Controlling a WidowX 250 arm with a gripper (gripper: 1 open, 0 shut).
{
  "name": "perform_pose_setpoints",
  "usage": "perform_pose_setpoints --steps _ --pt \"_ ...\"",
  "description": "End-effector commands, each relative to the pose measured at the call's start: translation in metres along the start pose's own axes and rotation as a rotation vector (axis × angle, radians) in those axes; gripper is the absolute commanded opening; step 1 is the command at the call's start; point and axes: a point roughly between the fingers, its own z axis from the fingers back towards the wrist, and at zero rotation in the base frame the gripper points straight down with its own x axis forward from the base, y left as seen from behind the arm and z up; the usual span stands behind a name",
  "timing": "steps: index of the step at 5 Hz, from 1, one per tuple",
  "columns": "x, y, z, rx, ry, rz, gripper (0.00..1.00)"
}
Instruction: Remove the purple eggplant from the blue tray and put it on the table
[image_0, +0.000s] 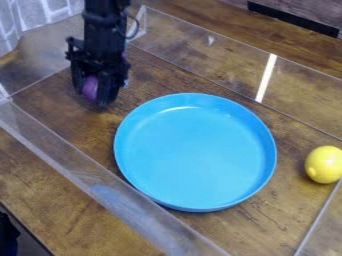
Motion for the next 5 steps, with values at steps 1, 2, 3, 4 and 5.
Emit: perform_pose_setpoints --steps 1,2,3,4,5 --pt "0.009 0.019 0.011 0.033 -0.049 0.038 0.0" --pt "0.011 0.025 0.005 0.044 -0.035 0.05 1.0" --pt "0.01 0.028 0.001 0.051 -0.022 0.061 1.0" --pt "0.01 0.031 -0.002 0.056 -0.012 0.074 1.0" --pt "0.01 0.034 -0.005 0.06 -0.003 0.086 1.0"
